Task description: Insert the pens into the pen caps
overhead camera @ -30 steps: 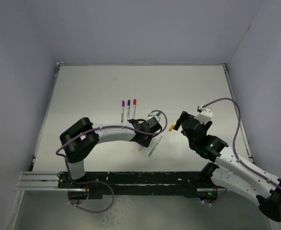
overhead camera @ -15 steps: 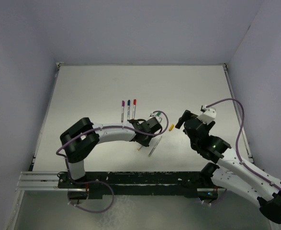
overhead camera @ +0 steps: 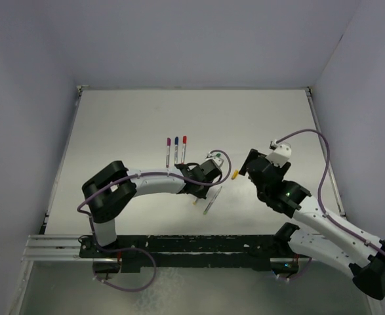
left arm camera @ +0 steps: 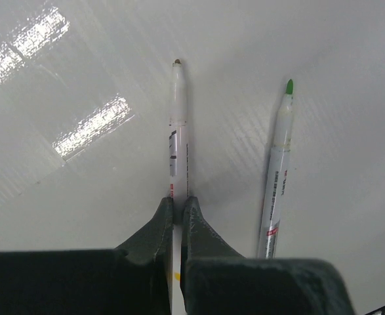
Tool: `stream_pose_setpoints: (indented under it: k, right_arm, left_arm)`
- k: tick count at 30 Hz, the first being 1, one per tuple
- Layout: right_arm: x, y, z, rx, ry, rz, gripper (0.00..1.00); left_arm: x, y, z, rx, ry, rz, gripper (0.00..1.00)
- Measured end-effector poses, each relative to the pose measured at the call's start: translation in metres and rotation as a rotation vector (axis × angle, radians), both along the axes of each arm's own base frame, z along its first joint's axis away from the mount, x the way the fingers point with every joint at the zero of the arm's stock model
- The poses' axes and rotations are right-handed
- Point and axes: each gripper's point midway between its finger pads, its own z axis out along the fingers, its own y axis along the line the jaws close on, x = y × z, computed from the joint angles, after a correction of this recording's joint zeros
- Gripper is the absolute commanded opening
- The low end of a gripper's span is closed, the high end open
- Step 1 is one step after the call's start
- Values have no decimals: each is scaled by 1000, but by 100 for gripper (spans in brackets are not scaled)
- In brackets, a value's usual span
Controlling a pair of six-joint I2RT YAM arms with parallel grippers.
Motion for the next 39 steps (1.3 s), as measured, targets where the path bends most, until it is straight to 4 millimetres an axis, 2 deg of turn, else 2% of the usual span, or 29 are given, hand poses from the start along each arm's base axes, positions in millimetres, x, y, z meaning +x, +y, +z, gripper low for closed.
stream_pose_setpoints:
  k: [5, 10, 12, 17, 23, 31, 39]
  right_arm:
    - [3, 1, -10, -37, 49, -5, 70]
    - [6, 1, -35, -59, 147, -14, 61]
    - [7, 2, -47, -61, 197, -10, 60]
    - [6, 12, -72, -63, 298, 30, 59]
    - [15, 30, -85, -62, 353, 77, 58]
    - [31, 50, -93, -60, 394, 107, 55]
    - [40, 52, -115, -40, 466, 100, 51]
  left_arm:
    - [5, -9, 0, -42, -19, -1, 0]
    - [6, -10, 8, -91, -43, 5, 0]
    - [2, -5, 10, -89, -37, 10, 0]
    - [-13, 22, 12, -21, 2, 12, 0]
    - [-27, 45, 20, 35, 33, 13, 0]
    - [-31, 53, 36, 27, 29, 16, 0]
    - [-34, 60, 54, -9, 9, 37, 0]
